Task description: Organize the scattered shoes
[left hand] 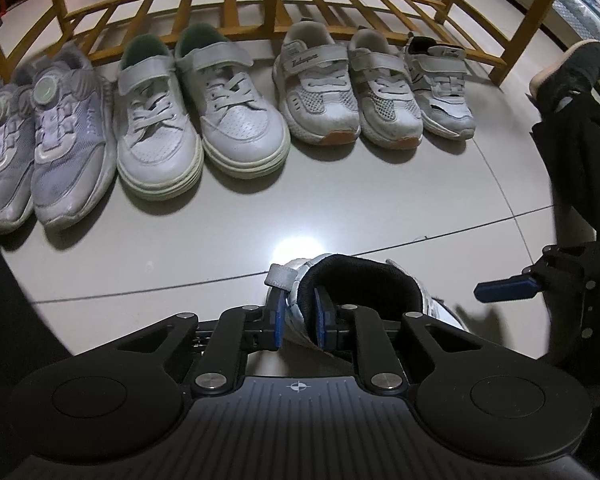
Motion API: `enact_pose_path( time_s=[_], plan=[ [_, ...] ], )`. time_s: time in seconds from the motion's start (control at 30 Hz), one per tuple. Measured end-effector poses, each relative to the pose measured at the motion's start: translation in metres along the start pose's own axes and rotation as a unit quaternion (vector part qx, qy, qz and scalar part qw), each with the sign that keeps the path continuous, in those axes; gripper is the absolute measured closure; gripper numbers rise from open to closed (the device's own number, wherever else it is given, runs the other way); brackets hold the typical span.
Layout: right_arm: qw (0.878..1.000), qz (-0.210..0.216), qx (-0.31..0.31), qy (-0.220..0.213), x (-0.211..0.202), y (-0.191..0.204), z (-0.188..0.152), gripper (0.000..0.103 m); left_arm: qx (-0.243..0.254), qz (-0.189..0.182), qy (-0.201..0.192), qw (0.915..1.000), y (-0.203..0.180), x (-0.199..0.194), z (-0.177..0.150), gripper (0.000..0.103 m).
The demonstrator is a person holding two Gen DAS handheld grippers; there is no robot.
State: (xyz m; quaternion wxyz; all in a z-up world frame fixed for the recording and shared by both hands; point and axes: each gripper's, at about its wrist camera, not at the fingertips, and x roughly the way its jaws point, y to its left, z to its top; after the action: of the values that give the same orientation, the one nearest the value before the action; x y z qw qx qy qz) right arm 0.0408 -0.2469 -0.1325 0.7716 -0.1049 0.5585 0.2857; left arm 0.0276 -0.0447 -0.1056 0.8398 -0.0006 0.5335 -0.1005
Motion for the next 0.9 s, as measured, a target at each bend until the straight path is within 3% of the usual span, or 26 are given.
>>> enact_pose_path(
  time_s=[0.43,0.77,0.9],
  plan=[
    [1.0,-0.001,0.005,-0.002,0.002,-0.006,0.006,0.023,-0.007,0.002,0.004,1.0,0.0,-0.005,-0.001,0.084],
    [0.999,0.02,0.023,0.027,0.018,-0.006,-0.002,0.021,0.037,0.01,-0.022,0.999,-0.003,-0.012,0.018,0.084],
    [0.999,0.027,0.026,0.025,0.022,-0.005,-0.002,0.016,0.038,-0.003,-0.018,0.9991,-0.003,-0.005,0.025,0.083]
  ],
)
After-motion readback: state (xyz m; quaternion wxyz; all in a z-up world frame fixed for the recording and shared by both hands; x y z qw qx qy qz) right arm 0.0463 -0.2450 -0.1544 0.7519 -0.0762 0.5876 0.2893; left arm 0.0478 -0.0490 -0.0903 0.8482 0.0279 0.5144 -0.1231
